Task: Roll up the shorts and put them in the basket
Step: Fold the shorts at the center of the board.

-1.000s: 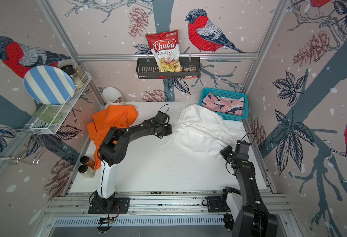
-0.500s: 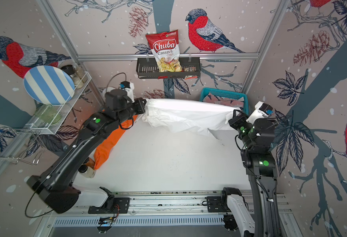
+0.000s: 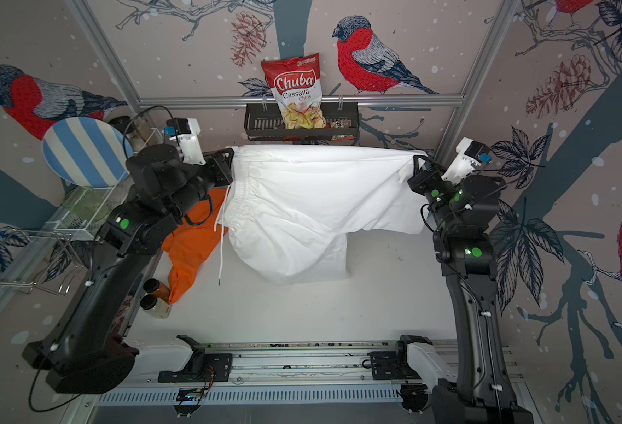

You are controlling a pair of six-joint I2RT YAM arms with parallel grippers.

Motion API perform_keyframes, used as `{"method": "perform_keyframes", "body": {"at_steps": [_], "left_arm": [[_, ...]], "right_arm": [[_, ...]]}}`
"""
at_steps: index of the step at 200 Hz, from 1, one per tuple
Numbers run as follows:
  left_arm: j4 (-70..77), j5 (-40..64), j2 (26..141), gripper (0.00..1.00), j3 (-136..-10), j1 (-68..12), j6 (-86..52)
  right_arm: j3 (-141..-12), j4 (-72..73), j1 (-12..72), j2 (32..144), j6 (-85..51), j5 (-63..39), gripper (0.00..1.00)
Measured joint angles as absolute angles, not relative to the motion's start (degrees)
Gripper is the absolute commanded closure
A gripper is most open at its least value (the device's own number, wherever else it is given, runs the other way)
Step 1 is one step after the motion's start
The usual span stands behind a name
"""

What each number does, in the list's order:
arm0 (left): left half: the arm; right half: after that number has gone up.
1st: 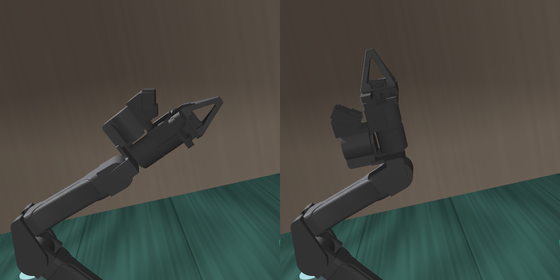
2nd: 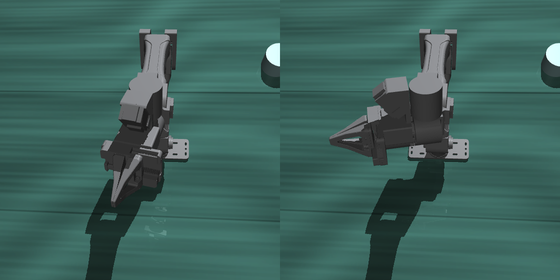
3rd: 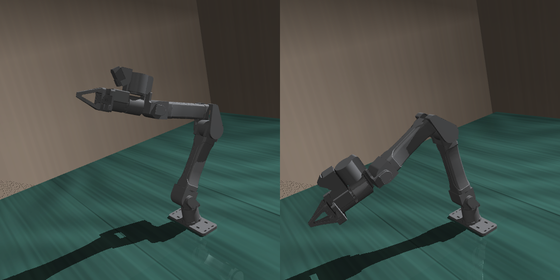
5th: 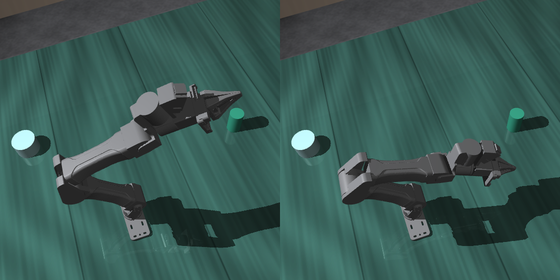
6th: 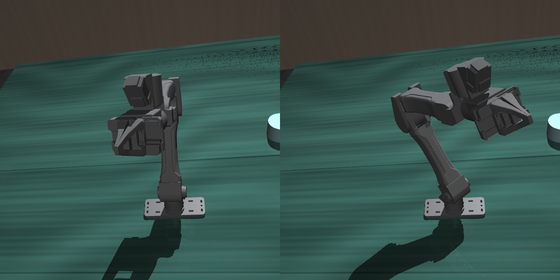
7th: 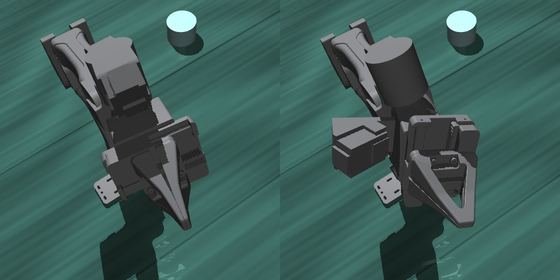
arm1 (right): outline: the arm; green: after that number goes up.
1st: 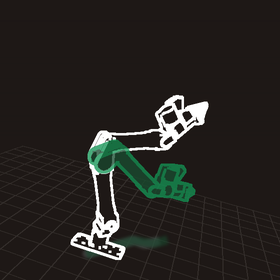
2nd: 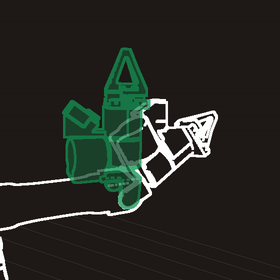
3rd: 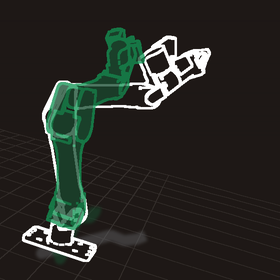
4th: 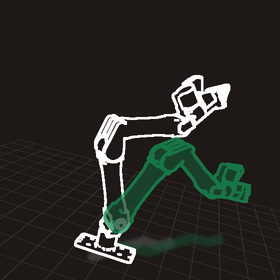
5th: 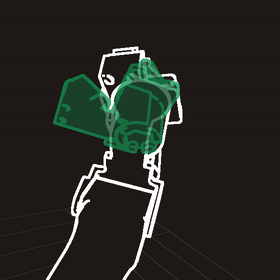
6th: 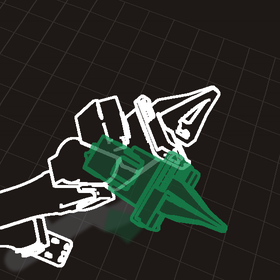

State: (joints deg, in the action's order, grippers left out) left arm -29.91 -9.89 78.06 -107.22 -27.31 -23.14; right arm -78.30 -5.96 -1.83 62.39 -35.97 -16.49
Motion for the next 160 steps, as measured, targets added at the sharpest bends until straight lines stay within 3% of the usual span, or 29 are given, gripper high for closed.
{"method": "perform_keyframes", "body": {"at_steps": [49, 70, 89, 119, 160], "left_arm": [[-30.7, 3.6, 93.4, 1.0, -125.6, -17.6, -24.4], [-31.9, 8.6, 98.1, 1.0, -135.5, -16.4, -25.7], [-32.9, 11.2, 97.8, 1.0, -137.0, -16.1, -26.8], [-32.6, 13.5, 90.0, 1.0, -126.4, -15.8, -28.3], [-27.1, 14.6, 70.8, 1.0, -94.0, -15.5, -29.8]], "right_arm": [[-88.9, 0.4, -3.5, 76.1, -38.1, -23.3, 1.0], [-96.3, 1.2, -4.9, 78.3, -39.0, -25.2, 1.0], [-99.7, 1.5, -5.9, 77.8, -39.1, -26.2, 1.0], [-96.8, -0.6, -6.8, 72.3, -38.9, -28.4, 1.0], [-82.5, -7.2, -6.8, 56.9, -35.3, -31.0, 1.0]]}}
